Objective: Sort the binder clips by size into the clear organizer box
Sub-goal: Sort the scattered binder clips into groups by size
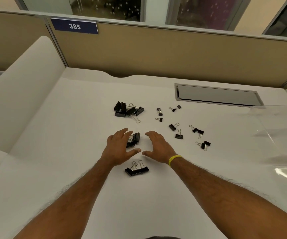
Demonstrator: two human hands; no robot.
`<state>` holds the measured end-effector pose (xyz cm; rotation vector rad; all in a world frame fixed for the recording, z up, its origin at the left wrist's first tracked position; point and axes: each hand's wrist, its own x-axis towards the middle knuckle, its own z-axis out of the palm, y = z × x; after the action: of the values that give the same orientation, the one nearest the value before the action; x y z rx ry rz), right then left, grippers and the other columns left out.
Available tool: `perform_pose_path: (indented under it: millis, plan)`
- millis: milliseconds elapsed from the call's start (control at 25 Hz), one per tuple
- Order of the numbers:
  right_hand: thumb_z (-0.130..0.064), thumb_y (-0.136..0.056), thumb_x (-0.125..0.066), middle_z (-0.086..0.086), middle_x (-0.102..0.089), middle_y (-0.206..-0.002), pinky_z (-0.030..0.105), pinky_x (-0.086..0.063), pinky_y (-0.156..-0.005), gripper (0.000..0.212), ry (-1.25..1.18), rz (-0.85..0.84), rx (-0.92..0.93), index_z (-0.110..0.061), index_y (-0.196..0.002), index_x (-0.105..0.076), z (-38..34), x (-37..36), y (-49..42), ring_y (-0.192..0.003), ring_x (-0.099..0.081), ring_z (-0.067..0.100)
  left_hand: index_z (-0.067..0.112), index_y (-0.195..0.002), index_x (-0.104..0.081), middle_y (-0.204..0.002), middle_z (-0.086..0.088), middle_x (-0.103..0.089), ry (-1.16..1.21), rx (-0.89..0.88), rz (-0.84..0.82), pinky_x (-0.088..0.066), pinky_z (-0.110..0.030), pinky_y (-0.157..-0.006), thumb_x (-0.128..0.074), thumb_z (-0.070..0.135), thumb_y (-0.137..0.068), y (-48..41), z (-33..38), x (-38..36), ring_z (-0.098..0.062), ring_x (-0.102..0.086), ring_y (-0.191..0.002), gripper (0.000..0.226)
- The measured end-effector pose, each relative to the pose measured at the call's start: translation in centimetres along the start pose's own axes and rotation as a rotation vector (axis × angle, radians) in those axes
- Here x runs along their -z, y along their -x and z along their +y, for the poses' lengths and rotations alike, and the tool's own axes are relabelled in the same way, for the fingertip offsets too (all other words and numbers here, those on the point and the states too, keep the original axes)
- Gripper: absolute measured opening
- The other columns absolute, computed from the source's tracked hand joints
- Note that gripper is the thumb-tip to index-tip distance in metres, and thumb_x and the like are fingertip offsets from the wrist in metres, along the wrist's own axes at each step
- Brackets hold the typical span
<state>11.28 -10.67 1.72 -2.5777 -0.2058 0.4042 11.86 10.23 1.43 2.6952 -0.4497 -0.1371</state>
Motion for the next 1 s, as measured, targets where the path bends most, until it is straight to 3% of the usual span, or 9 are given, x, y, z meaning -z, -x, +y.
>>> perform_pose_path:
  millis: [240, 560, 680, 800, 1000]
  plan:
    - [-0.042, -0.084, -0.070, 0.006, -0.026, -0.158, 0.034, -0.024, -0.118, 0.080, 0.029, 0.057, -0.058, -0.019, -0.149, -0.030, 3.1, 0.8, 2.9, -0.146, -0.020, 0.021, 0.024, -0.147, -0.033, -0.157, -0.001, -0.029, -0.061, -0.105, -0.039, -0.019, -0.045, -0.115, -0.044, 0.074, -0.082, -0.3, 3.7, -1.7, -0.019, -0.024, -0.144, 0.083]
    - [-0.043, -0.087, -0.063, 0.007, -0.009, -0.163, 0.037, -0.013, -0.122, 0.081, 0.151, 0.095, -0.197, -0.018, -0.153, -0.022, 7.7, 2.2, 4.1, -0.150, -0.008, 0.025, 0.022, -0.142, -0.040, -0.150, -0.001, -0.036, -0.083, -0.120, -0.101, -0.023, -0.044, -0.111, -0.058, 0.044, -0.090, -1.3, 7.7, -3.5, -0.022, -0.030, -0.139, 0.059]
    - [-0.041, -0.087, -0.062, 0.011, -0.023, -0.157, 0.038, -0.023, -0.119, 0.073, 0.114, 0.168, -0.244, -0.013, -0.148, -0.031, 8.6, 2.4, 3.9, -0.146, -0.020, 0.028, 0.023, -0.140, -0.042, -0.144, 0.002, -0.041, -0.070, -0.123, -0.099, -0.027, -0.041, -0.108, -0.056, 0.043, -0.090, -2.0, 8.7, -3.8, -0.020, -0.036, -0.132, 0.056]
    - [-0.043, -0.085, -0.062, 0.012, -0.045, -0.132, 0.039, -0.043, -0.099, 0.059, 0.087, 0.335, -0.334, -0.011, -0.131, -0.044, 8.9, 2.8, 2.8, -0.122, -0.043, 0.029, 0.022, -0.138, -0.044, -0.138, 0.002, -0.046, -0.060, -0.128, -0.075, -0.032, -0.039, -0.104, -0.056, 0.042, -0.090, -2.8, 9.7, -4.3, -0.019, -0.041, -0.127, 0.053]
    - [-0.050, -0.085, -0.060, 0.010, -0.048, -0.120, 0.042, -0.048, -0.086, 0.056, 0.057, 0.374, -0.424, -0.011, -0.122, -0.047, 9.3, 3.0, 0.5, -0.111, -0.049, 0.029, 0.023, -0.137, -0.045, -0.136, 0.002, -0.048, -0.042, -0.114, -0.090, -0.036, -0.039, -0.102, -0.055, 0.042, -0.091, -4.1, 10.6, -4.8, -0.020, -0.043, -0.125, 0.052]
